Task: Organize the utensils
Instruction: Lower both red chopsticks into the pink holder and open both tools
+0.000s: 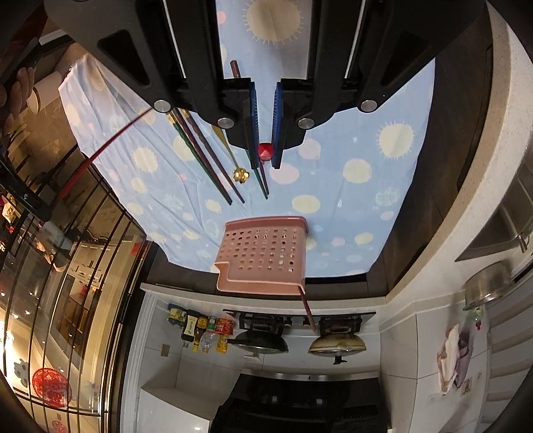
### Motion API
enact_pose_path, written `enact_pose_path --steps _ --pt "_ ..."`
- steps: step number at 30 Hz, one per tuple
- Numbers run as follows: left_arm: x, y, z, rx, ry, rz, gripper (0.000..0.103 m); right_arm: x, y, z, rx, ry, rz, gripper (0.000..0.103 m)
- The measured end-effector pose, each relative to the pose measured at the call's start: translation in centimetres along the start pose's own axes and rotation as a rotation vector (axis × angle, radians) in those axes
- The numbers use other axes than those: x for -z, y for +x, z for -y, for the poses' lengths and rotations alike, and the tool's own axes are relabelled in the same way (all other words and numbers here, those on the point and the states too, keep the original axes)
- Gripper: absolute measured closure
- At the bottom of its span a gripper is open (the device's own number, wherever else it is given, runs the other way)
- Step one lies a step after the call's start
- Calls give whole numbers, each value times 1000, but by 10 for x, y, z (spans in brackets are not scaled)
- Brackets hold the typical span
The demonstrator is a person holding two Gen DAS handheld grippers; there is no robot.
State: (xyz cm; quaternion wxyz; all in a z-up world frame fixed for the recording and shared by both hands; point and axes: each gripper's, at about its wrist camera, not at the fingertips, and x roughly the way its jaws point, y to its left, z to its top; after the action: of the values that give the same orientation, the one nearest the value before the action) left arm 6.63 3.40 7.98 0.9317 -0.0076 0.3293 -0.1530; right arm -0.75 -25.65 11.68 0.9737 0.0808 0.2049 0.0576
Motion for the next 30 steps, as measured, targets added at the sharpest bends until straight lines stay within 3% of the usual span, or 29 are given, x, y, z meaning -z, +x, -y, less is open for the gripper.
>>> enact_pose_path --steps 14,24,30 --pt "-103 -7 12 -32 69 163 96 -65 40 -7 -60 -37 59 96" --pt "-202 2 14 -53 79 282 96 -148 108 -8 -85 -26 107 96" --pt "-256 30 8 -80 86 300 96 -196 155 -16 -59 -45 138 96"
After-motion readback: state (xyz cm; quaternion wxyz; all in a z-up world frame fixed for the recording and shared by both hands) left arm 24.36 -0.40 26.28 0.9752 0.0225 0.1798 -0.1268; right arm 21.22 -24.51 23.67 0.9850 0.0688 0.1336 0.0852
